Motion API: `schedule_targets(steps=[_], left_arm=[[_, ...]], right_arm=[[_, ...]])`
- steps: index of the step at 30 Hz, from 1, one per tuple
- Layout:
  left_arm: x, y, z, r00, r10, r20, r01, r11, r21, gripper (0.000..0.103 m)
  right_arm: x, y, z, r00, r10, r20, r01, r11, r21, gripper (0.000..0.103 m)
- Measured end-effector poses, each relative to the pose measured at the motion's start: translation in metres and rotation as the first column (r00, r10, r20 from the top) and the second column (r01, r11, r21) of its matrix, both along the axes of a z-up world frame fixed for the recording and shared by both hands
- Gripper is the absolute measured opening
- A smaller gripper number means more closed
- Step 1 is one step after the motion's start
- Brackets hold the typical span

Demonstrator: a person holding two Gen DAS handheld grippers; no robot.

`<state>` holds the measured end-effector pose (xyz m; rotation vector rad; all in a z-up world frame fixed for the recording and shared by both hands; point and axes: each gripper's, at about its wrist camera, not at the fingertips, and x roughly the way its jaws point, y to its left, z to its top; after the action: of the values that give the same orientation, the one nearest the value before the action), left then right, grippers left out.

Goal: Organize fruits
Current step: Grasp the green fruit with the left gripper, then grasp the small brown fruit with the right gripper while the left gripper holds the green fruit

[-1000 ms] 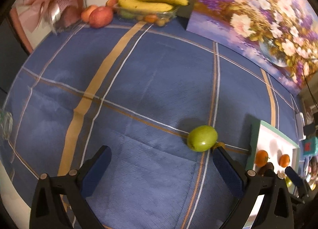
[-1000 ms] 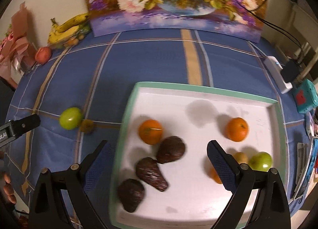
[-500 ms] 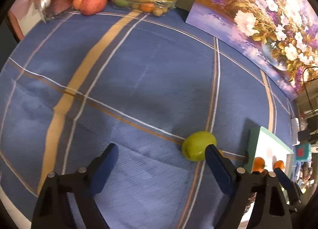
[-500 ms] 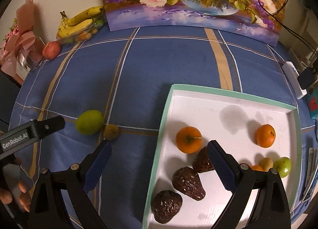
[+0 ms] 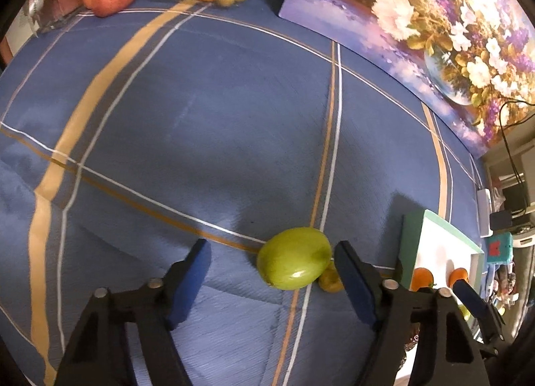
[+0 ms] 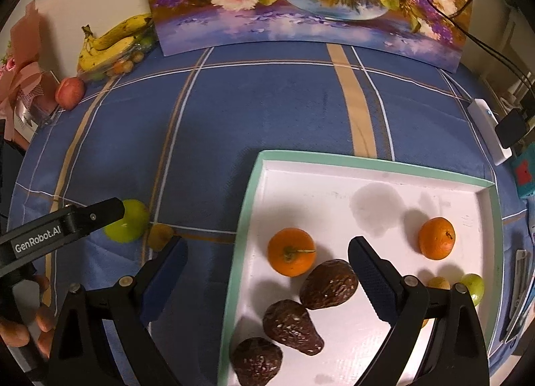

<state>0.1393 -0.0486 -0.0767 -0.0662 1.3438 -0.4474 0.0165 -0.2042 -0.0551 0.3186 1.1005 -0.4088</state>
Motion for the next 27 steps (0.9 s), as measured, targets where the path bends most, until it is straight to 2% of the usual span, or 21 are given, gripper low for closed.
schedule_targets(steps=[4, 7, 10, 13, 17, 24, 27], left_arm=[[-0.001, -0.005, -0.005, 1.0, -0.005, -0.019, 0.005, 1.0, -0.017, 0.067], [-0.002, -0.006, -0.005, 0.999, -0.02, -0.037, 0.017, 0.998, -0.061, 0.049], [-0.004, -0.008, -0.004, 0.999, -0.035, -0.041, 0.033, 0.998, -0.056, 0.049], [-0.002, -0.002, -0.002, 0.999, -0.013, -0.052, 0.01, 0.998, -0.067, 0.048], [0.005, 0.019, 0.006, 0.998, 0.057, -0.037, -0.059, 0.997, -0.05, 0.048], [0.016, 0.06, 0.018, 0.984, 0.18, -0.01, -0.18, 0.982, -0.049, 0.048], [0.019, 0.073, 0.018, 0.976, 0.215, -0.012, -0.216, 0.975, -0.056, 0.048]], right_arm=[[-0.001, -0.005, 0.002, 1.0, -0.005, -0.004, 0.005, 1.0, -0.005, 0.097], [-0.001, -0.008, 0.002, 1.0, -0.011, -0.006, 0.011, 1.0, -0.003, 0.097], [-0.002, -0.008, 0.001, 1.0, -0.012, -0.01, 0.012, 1.0, -0.002, 0.097], [-0.002, -0.007, 0.0, 1.0, -0.015, -0.006, 0.015, 1.0, 0.002, 0.097], [0.0, 0.0, 0.0, 1.0, -0.003, 0.013, 0.003, 1.0, 0.007, 0.097], [0.008, 0.018, 0.01, 0.994, 0.038, 0.104, -0.041, 0.999, 0.036, 0.097], [0.015, 0.03, 0.008, 0.991, 0.075, 0.112, -0.081, 0.995, 0.052, 0.092]])
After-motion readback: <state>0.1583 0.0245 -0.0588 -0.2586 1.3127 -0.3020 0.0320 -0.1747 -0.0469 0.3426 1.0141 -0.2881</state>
